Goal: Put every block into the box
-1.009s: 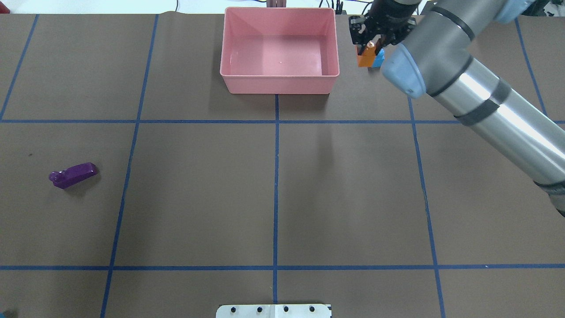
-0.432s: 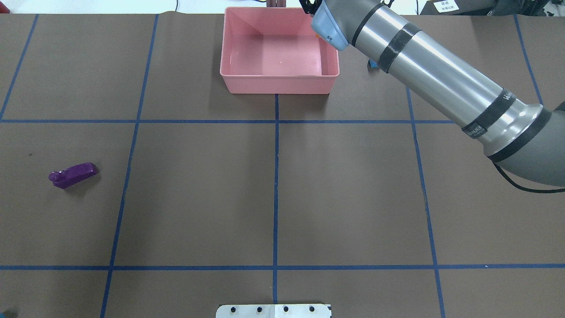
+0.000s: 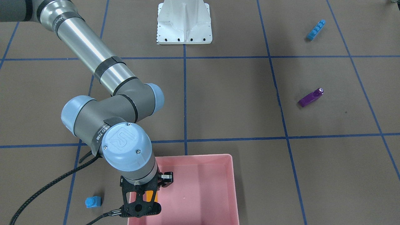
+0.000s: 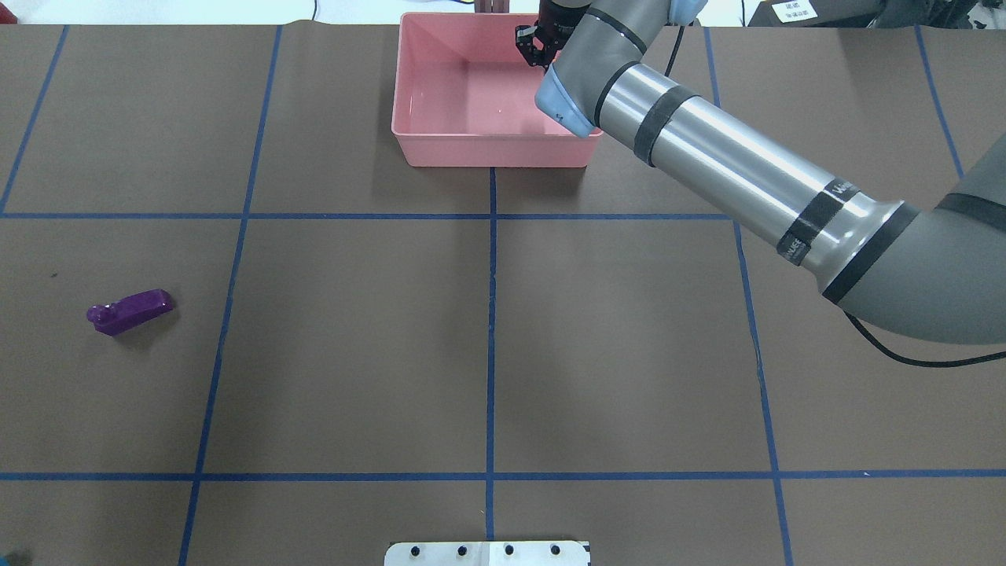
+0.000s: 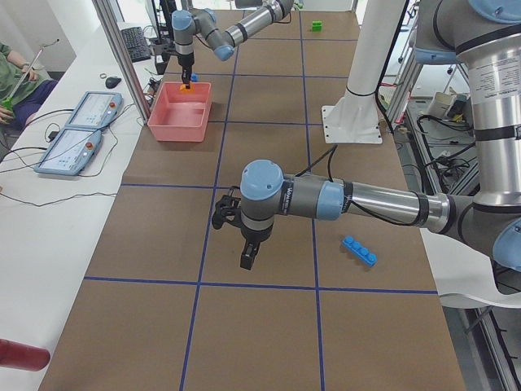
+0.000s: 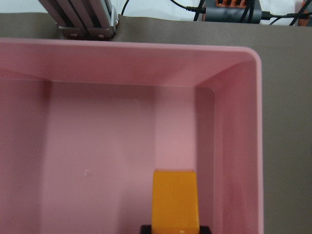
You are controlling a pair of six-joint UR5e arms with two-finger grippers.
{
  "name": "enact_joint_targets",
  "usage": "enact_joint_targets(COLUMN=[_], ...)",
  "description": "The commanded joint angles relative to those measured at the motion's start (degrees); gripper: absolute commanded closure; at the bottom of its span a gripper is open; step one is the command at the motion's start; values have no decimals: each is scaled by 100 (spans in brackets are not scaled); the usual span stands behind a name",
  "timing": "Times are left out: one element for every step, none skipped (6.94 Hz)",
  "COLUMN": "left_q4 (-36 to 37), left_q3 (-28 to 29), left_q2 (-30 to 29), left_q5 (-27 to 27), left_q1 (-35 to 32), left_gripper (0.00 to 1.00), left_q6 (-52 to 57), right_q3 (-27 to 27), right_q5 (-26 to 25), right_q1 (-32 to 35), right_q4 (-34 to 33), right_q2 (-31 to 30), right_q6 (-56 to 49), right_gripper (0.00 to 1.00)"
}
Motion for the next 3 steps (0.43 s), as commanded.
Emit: enact_joint_targets(left_q4=[-3,6,-2], left_q3=[9,9,9], left_q2=[0,0,0], left_q5=[0,0,0], left_q1=[0,9,9], left_gripper=[0,0,0], left_q6=[0,0,9], right_q3=[-465,-474,-475], right_q5=[-90,-91,-91], right_q1=[-146,-155,-155], right_q4=[520,529,529], right_q2=[2,2,-15], right_q6=[161,161,161], right_gripper=[100,100,87])
